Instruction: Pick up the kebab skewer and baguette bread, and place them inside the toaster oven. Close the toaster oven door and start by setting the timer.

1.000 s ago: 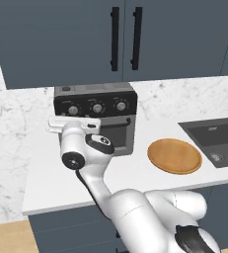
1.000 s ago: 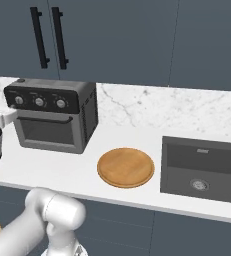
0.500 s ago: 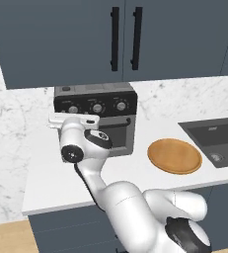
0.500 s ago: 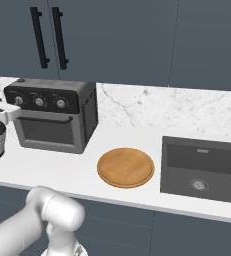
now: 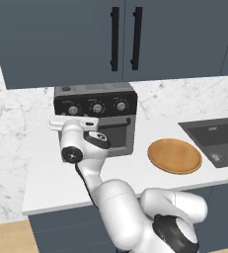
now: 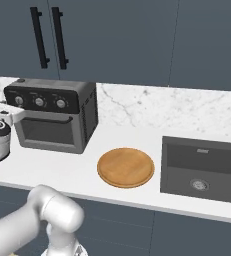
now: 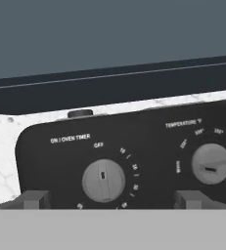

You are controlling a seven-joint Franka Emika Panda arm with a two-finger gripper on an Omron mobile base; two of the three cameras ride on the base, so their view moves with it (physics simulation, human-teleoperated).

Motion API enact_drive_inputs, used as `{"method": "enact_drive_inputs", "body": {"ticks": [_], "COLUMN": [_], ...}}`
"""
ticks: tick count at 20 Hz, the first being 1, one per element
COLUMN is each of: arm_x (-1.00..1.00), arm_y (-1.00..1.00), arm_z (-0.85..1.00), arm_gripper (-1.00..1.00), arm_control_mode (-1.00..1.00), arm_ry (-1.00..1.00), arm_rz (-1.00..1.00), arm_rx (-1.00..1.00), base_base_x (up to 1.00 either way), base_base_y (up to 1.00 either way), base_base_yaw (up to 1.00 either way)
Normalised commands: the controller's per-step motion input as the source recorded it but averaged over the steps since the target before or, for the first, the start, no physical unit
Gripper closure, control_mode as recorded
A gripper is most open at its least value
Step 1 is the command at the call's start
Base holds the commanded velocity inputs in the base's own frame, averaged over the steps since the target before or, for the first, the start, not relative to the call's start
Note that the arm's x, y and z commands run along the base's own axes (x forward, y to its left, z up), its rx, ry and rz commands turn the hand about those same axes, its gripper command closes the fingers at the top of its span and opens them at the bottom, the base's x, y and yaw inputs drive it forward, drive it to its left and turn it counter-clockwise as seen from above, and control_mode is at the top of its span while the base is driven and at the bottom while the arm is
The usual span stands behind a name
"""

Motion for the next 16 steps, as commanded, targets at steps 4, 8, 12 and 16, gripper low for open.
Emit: {"method": "enact_drive_inputs", "body": {"ticks": [4,8,12,16], "arm_x": [0.26,0.19,0.16,0.17], "arm_y": [0.00,0.00,0.00,0.10], "arm_z": [0.00,0.00,-0.04,0.00], "arm_gripper": [-1.00,-1.00,-1.00,-1.00], "arm_control_mode": [-1.00,-1.00,-1.00,-1.00], "arm_ry": [0.00,0.00,0.00,-0.02], "arm_rz": [0.00,0.00,0.00,0.00], "arm_rx": [0.00,0.00,-0.03,-0.03], "base_base_x": [0.00,0.00,0.00,0.00], "base_base_y": [0.00,0.00,0.00,0.00], "base_base_yaw": [0.00,0.00,0.00,0.00]}}
